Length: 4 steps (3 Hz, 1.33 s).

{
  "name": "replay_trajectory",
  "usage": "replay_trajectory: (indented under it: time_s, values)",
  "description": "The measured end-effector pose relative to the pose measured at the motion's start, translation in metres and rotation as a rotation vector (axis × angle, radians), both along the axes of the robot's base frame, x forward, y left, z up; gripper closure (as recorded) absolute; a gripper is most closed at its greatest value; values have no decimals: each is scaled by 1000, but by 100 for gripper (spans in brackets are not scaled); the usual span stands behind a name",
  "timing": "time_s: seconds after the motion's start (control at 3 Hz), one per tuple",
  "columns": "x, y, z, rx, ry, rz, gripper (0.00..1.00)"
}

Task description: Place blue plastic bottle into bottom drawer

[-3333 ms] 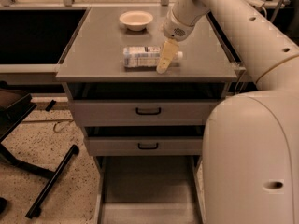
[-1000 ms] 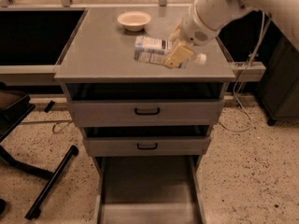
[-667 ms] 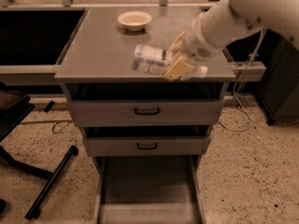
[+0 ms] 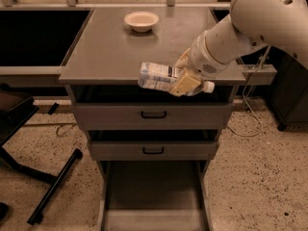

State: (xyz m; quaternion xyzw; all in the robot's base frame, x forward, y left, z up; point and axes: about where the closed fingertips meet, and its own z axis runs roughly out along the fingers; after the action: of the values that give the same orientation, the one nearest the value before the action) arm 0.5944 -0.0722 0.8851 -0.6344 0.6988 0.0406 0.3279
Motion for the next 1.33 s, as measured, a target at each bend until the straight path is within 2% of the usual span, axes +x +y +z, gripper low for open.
replay_trajectory:
  time_s: [0.33, 0.67, 1.0, 1.33]
  values:
    - [-6, 1, -11, 22, 13, -13, 100]
    - [-30, 2, -33, 105, 38, -90, 100]
    - [-55, 6, -87, 169, 74, -197, 100]
    - [-79, 30, -179, 172, 158, -218, 100]
